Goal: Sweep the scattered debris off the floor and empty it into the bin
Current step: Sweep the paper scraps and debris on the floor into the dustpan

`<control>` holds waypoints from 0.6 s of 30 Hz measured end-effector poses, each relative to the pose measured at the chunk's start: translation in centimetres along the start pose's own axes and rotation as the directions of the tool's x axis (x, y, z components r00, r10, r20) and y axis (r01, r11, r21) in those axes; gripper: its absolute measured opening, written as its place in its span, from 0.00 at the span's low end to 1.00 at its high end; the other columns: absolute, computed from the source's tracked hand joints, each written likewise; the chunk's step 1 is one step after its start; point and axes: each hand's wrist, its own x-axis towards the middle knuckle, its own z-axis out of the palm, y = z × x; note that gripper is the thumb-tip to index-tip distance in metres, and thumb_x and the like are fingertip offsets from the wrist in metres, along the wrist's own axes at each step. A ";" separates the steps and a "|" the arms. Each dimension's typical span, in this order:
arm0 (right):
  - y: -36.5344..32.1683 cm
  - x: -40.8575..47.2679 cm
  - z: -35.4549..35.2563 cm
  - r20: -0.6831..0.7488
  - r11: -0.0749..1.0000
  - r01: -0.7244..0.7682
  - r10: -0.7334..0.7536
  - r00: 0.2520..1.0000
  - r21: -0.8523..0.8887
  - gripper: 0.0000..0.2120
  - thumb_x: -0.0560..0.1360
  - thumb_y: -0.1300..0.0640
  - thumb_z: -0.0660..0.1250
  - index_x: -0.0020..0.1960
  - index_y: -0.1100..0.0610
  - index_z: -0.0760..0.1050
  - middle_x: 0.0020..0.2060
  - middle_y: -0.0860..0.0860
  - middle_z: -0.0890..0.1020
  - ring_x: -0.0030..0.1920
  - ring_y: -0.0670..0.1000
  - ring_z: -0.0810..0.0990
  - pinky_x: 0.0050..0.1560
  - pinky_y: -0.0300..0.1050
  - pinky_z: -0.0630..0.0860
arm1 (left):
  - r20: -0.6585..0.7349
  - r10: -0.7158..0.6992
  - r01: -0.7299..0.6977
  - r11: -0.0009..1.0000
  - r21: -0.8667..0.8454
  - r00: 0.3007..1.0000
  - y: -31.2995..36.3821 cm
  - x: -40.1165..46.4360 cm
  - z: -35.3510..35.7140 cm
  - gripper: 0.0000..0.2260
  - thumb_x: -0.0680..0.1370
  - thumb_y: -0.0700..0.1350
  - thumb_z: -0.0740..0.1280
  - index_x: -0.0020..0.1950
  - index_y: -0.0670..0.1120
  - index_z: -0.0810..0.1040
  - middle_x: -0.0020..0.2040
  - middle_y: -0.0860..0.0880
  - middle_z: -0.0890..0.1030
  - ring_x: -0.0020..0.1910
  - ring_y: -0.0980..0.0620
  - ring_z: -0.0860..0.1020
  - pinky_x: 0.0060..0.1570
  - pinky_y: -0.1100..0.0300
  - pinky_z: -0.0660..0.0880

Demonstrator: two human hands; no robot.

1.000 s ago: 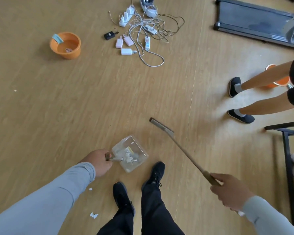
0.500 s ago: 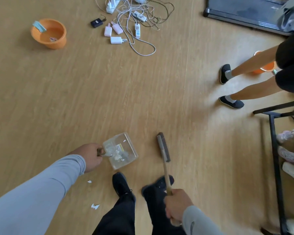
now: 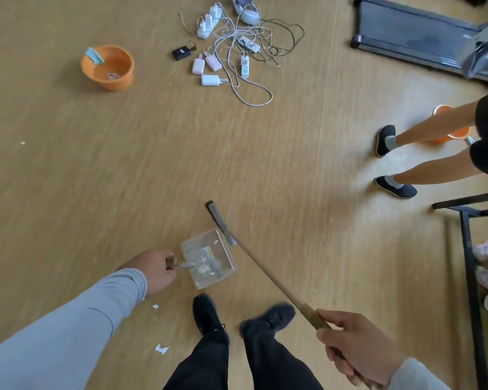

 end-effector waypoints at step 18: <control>-6.2 6.2 1.7 0.036 0.893 -0.134 0.165 0.986 -0.429 0.15 0.77 0.63 0.63 0.62 0.55 0.78 0.31 0.57 0.74 0.26 0.51 0.67 0.27 0.42 0.64 | -0.128 -0.265 0.177 0.865 -0.469 0.956 -0.9 -1.6 3.1 0.03 0.79 0.47 0.64 0.50 0.51 0.76 0.41 0.53 0.78 0.39 0.51 0.77 0.38 0.58 0.70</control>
